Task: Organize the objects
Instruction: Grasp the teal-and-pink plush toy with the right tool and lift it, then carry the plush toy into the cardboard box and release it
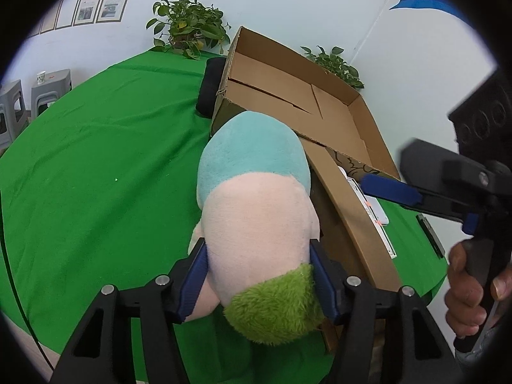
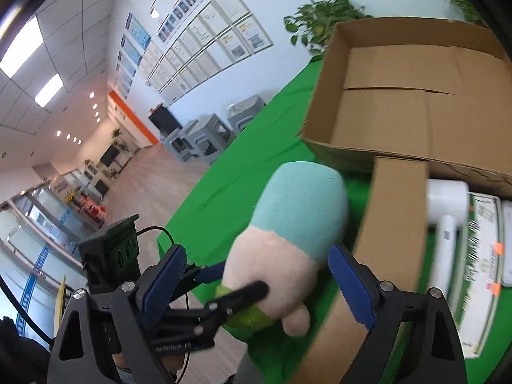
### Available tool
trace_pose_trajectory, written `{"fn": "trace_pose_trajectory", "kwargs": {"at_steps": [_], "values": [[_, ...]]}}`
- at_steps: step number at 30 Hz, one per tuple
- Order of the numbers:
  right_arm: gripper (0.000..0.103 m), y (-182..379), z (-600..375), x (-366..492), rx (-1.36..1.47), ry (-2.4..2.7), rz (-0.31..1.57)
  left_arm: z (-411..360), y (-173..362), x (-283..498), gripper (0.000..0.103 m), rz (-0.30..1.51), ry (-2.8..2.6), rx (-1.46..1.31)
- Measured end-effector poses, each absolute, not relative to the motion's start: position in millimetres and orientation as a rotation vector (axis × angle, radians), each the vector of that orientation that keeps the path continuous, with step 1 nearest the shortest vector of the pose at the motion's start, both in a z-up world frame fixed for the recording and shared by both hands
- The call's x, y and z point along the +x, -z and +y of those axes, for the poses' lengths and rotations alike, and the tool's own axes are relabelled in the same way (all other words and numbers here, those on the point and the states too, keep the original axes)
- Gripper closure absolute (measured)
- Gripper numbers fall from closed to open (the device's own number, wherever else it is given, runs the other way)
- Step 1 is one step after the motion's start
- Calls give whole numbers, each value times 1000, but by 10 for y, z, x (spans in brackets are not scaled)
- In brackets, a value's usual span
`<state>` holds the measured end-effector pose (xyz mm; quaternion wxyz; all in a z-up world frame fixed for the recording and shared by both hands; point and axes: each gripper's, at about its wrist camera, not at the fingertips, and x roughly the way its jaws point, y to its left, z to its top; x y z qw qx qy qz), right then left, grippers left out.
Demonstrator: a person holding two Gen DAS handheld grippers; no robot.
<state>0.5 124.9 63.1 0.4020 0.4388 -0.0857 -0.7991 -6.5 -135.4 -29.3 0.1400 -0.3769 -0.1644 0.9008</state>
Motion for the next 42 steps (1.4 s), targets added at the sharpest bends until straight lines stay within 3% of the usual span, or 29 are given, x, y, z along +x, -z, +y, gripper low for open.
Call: {"fn": "trace_pose_trajectory", "kwargs": {"at_steps": [8, 12, 20, 26, 31, 42], "values": [[16, -211, 610, -414, 1323, 2020, -145, -1492, 315, -21, 49, -520, -2578, -1087], [24, -132, 390, -458, 1342, 2078, -46, -1499, 308, -45, 51, -507, -2563, -1079], [29, -25, 101, -498, 1318, 2175, -26, -1407, 251, -67, 52, -438, -2578, -1041], [42, -43, 138, -468, 1265, 2159, -93, -1357, 179, 13, 53, -379, -2590, -988], [43, -403, 293, -375, 1108, 2202, -156, -1250, -137, 104, 53, -342, -2628, -843], [44, -1878, 693, -473, 683, 2409, -122, -906, -1069, -229, 53, -141, -2672, -401]]}}
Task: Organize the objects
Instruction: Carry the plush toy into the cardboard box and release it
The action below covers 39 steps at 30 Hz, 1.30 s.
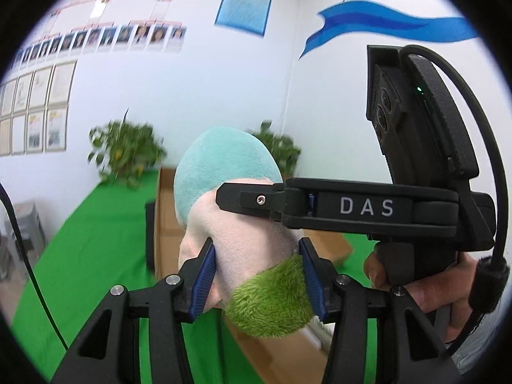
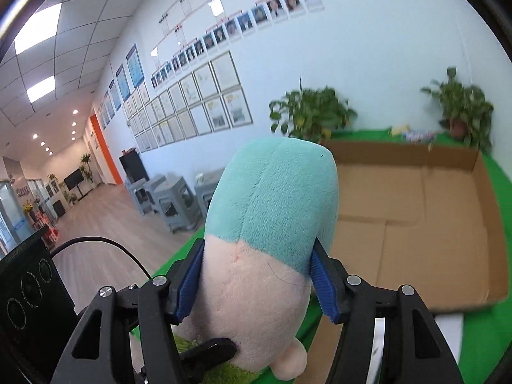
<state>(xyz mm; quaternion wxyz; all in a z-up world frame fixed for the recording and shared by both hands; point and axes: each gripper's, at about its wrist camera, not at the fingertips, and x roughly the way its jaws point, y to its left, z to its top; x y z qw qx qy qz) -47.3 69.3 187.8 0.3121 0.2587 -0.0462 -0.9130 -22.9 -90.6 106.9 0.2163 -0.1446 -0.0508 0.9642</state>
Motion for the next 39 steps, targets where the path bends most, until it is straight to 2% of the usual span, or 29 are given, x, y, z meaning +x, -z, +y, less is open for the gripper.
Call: {"fn": "trace_pose_trajectory", "kwargs": {"at_steps": [6, 13, 21, 30, 35, 39], "values": [[44, -2400, 829, -706, 609, 2464, -75, -862, -1210, -621, 53, -140, -2667, -329], [44, -2417, 835, -1301, 645, 2449, -86, -918, -1087, -936, 53, -178, -2665, -372], [44, -1802, 496, -2180, 706, 2415, -113, -990, -826, -1308, 54, -244, -2677, -470], [44, -660, 236, -3011, 890, 2339, -146, -1206, -208, -1770, 54, -362, -2639, -688], [43, -98, 102, -3262, 982, 2314, -149, -1245, 102, -1854, 54, -401, -2639, -777], [41, 88, 75, -3233, 1001, 2315, -113, -1262, 135, -1769, 51, -406, -2649, -766]]}}
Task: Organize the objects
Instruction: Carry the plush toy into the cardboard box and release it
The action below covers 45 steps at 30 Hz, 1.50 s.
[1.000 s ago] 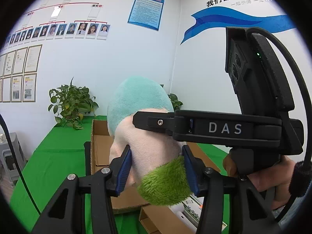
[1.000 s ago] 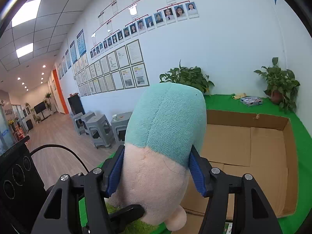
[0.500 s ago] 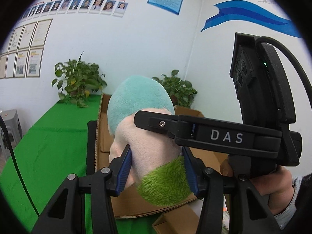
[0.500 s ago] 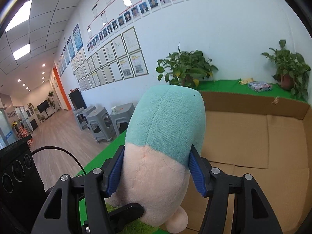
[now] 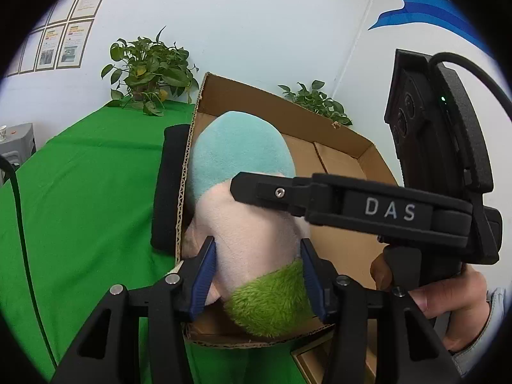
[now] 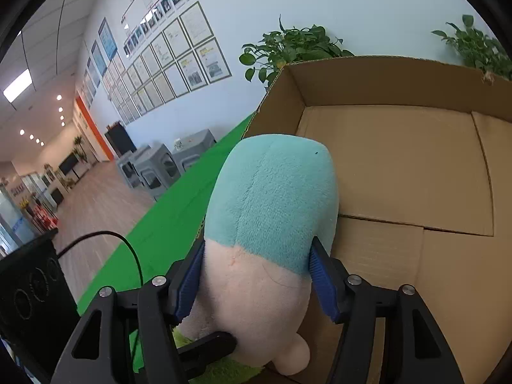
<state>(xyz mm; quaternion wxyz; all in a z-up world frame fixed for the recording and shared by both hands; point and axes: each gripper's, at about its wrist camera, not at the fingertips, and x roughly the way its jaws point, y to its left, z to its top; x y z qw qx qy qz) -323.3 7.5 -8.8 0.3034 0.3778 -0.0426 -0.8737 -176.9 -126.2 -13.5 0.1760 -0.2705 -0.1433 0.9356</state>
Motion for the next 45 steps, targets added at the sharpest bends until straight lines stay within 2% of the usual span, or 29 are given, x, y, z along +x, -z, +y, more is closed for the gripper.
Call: {"fn": "trace_pose_trajectory", "kwargs": {"at_steps": [4, 7, 12, 16, 18, 19, 22, 26, 33, 36, 38, 39, 40, 45], "values": [[33, 123, 83, -3109, 1056, 2282, -129, -1226, 160, -1675, 48, -341, -2684, -765], [30, 83, 148, -3087, 1071, 2248, -182, -1312, 186, -1635, 48, -394, -2688, -760], [30, -10, 335, -3043, 1108, 2188, -326, -1453, 138, -1569, 48, -471, -2696, -722], [31, 159, 282, -3023, 1198, 2142, -332, -1510, 44, -1482, 46, -426, -2754, -686], [32, 231, 267, -3056, 1209, 2131, -360, -1563, 50, -1496, 35, -431, -2757, -704], [33, 249, 270, -3074, 1212, 2124, -380, -1597, 69, -1504, 34, -442, -2750, -718], [37, 243, 295, -3099, 1225, 2098, -393, -1654, 162, -1592, 34, -469, -2669, -784], [37, 217, 306, -3152, 1224, 2070, -358, -1599, 261, -1642, 34, -457, -2573, -842], [11, 109, 472, -3233, 1185, 2107, -464, -1525, 266, -1615, 34, -421, -2575, -827], [7, 25, 452, -3268, 1174, 2160, -442, -1514, 268, -1655, 34, -407, -2580, -829], [7, 24, 337, -3280, 1199, 2167, -388, -1504, 279, -1654, 34, -402, -2583, -832], [10, 25, 237, -3287, 1210, 2186, -339, -1500, 281, -1655, 34, -405, -2583, -833], [18, 54, 181, -3275, 1216, 2199, -299, -1497, 280, -1649, 34, -409, -2583, -832], [17, 64, 222, -3276, 1197, 2179, -347, -1483, 297, -1630, 34, -400, -2587, -847]]}}
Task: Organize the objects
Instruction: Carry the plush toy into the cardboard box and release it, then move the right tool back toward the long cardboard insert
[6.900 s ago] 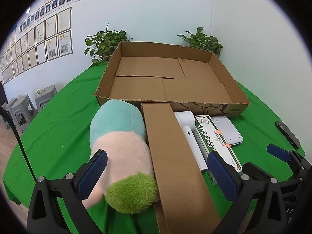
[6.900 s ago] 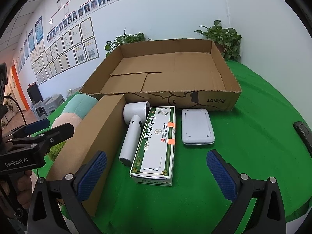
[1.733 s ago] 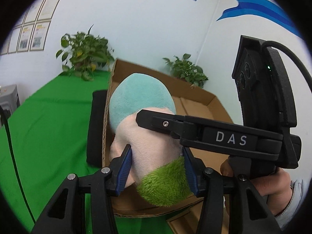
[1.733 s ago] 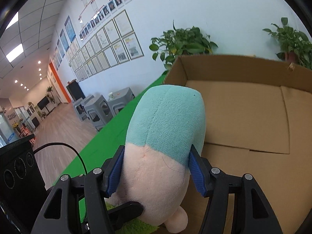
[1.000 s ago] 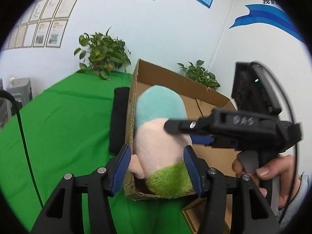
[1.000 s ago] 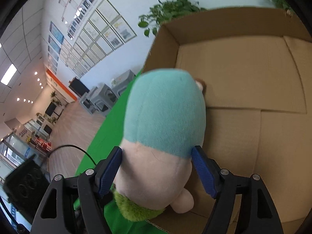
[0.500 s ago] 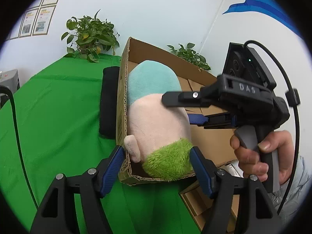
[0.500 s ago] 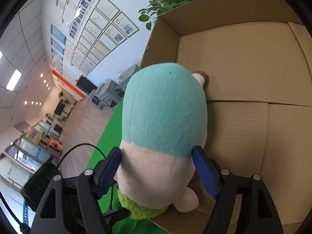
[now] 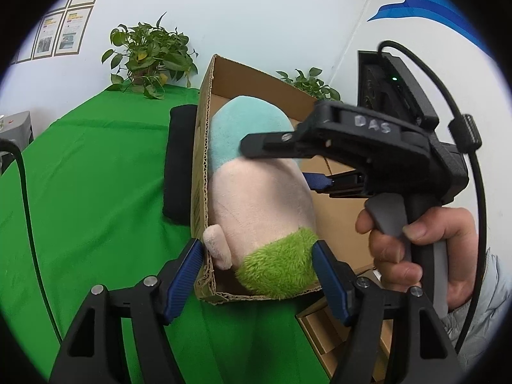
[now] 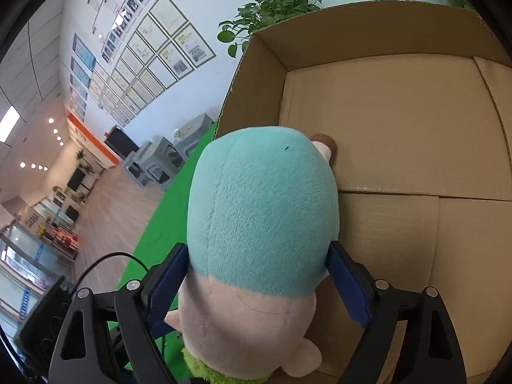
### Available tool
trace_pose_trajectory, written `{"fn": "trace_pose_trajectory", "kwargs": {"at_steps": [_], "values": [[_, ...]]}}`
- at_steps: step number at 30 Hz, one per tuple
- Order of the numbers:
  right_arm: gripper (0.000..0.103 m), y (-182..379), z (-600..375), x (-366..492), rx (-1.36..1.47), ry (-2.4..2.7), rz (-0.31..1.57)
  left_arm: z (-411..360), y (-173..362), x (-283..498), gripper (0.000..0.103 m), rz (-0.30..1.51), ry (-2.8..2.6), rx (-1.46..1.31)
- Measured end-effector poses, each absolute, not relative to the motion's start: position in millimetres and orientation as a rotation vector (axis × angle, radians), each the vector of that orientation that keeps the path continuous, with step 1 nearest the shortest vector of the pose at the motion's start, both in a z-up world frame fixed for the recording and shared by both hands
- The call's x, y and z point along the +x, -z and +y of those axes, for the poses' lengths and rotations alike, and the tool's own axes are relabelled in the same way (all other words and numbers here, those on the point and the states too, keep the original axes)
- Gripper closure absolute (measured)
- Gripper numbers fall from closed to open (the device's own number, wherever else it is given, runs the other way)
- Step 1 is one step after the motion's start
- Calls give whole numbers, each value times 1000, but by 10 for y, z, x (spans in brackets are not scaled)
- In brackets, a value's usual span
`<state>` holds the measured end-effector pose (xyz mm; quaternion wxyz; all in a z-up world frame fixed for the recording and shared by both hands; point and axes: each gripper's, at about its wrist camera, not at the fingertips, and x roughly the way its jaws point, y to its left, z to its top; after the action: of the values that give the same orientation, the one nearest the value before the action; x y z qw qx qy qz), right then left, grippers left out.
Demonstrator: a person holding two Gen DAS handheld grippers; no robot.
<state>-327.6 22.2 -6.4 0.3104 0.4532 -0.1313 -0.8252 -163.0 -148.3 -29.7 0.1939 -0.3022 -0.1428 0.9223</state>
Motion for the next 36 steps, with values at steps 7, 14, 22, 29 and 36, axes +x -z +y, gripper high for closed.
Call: {"fn": "trace_pose_trajectory", "kwargs": {"at_steps": [7, 14, 22, 29, 36], "values": [[8, -387, 1648, -2705, 1040, 2465, -406, -1463, 304, -1625, 34, -390, -2607, -853], [11, -59, 3515, -2345, 1248, 2850, -418, -1452, 330, -1622, 34, -399, -2622, -862], [70, 535, 3681, -2297, 1356, 2787, -337, -1467, 376, -1594, 35, -446, -2605, -868], [75, 503, 3587, -2297, 1371, 2775, -276, -1481, 337, -1466, 35, -435, -2628, -873], [73, 511, 3407, -2425, 1361, 2785, -271, -1456, 360, -1443, 35, -396, -2643, -911]]}}
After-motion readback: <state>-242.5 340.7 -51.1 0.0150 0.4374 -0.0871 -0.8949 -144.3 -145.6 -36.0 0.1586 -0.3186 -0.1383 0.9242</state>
